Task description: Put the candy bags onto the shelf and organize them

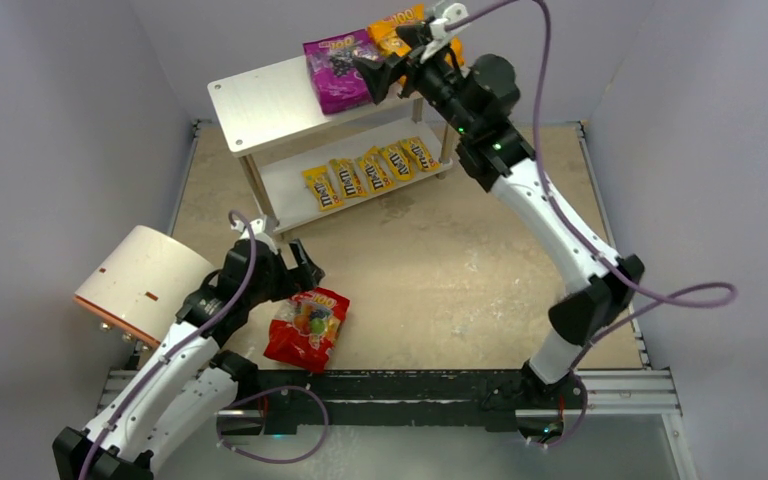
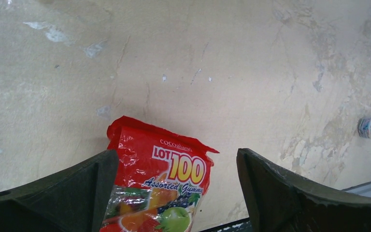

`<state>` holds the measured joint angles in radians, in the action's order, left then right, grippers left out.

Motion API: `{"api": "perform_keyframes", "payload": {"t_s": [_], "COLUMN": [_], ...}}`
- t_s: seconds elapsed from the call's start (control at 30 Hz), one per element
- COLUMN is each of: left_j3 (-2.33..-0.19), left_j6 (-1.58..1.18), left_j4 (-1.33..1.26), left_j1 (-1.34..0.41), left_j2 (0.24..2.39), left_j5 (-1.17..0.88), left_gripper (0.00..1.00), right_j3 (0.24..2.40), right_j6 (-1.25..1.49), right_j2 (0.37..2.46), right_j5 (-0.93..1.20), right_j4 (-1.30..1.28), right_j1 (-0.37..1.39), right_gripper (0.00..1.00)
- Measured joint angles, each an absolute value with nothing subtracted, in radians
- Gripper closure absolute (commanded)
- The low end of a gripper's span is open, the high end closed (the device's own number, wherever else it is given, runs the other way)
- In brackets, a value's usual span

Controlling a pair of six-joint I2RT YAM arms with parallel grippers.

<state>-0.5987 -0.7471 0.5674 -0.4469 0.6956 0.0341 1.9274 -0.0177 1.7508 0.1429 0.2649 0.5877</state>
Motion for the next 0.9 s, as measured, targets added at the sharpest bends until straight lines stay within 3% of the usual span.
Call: {"api": "perform_keyframes", "payload": {"t_s": [0.2, 0.43, 0.6, 0.9], "left_j3": [-0.599, -0.599, -0.599, -0.604], "left_j6": [-0.767, -0.767, -0.778, -0.819], "left_j4": [0.595, 0.594, 0.596, 0.665], "left_j1": [-0.447, -0.447, -0.447, -0.447], "left_j2": [0.712, 0.752, 0.742, 0.662], "left_j5": [0.058, 0.057, 0.072, 0.165], "left_gripper": [0.02, 0.02, 0.02, 0.01], "right_j3": [1.655, 1.079, 0.987, 1.133], "right_j6": [0.082, 0.199, 0.237, 0.242], "right_j2": [1.474, 1.262, 1.446, 1.847], "right_j5": [0.238, 0.297, 0.382, 0.536], "right_j4": [0.302, 0.373, 0.329, 0.233], "right_j1": [0.605, 0.743, 0.788, 0.896], "right_gripper": [0.02, 0.08, 0.1, 0.11]}}
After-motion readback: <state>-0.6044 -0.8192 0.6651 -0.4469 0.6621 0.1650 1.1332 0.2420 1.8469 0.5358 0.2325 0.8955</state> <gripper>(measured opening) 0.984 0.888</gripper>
